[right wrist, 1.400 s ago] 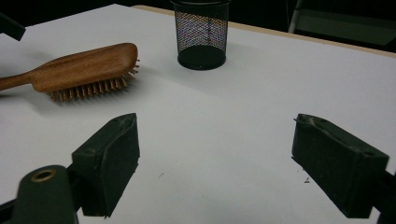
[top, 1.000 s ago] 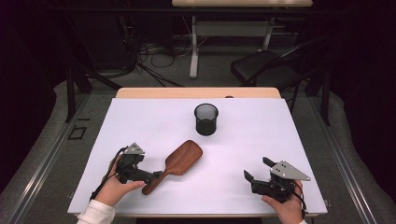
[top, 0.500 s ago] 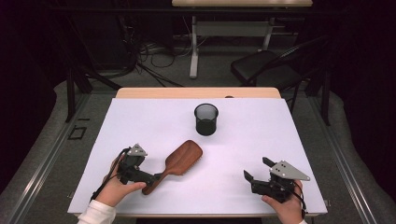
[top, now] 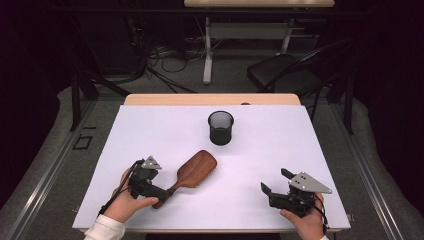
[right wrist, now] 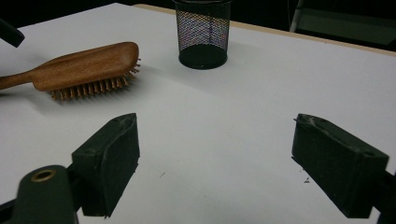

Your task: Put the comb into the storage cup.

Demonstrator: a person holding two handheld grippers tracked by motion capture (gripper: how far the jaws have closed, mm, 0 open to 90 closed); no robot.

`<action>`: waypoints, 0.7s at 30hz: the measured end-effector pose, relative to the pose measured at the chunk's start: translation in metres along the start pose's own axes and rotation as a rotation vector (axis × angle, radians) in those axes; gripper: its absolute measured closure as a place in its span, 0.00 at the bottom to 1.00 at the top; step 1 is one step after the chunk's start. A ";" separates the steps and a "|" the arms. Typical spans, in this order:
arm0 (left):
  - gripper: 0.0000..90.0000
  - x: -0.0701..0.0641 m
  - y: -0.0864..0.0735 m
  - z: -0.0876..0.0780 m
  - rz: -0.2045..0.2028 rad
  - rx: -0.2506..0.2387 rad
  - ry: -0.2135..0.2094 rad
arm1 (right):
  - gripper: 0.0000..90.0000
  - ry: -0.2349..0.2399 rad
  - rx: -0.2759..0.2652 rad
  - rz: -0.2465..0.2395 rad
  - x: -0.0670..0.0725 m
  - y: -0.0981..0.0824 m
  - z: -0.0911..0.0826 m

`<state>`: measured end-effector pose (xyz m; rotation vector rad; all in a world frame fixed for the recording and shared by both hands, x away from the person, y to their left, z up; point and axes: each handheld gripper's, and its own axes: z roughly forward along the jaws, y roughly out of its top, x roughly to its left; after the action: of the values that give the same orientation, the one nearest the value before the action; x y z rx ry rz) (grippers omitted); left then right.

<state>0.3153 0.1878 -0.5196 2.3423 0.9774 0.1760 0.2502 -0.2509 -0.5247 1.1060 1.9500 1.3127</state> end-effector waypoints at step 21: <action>0.06 -0.010 0.004 0.009 0.033 0.034 -0.001 | 0.16 0.001 0.004 -0.002 0.000 0.000 0.000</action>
<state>0.3137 0.1745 -0.5237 2.3906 0.9480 0.1721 0.2503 -0.2508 -0.5249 1.1045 1.9548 1.3093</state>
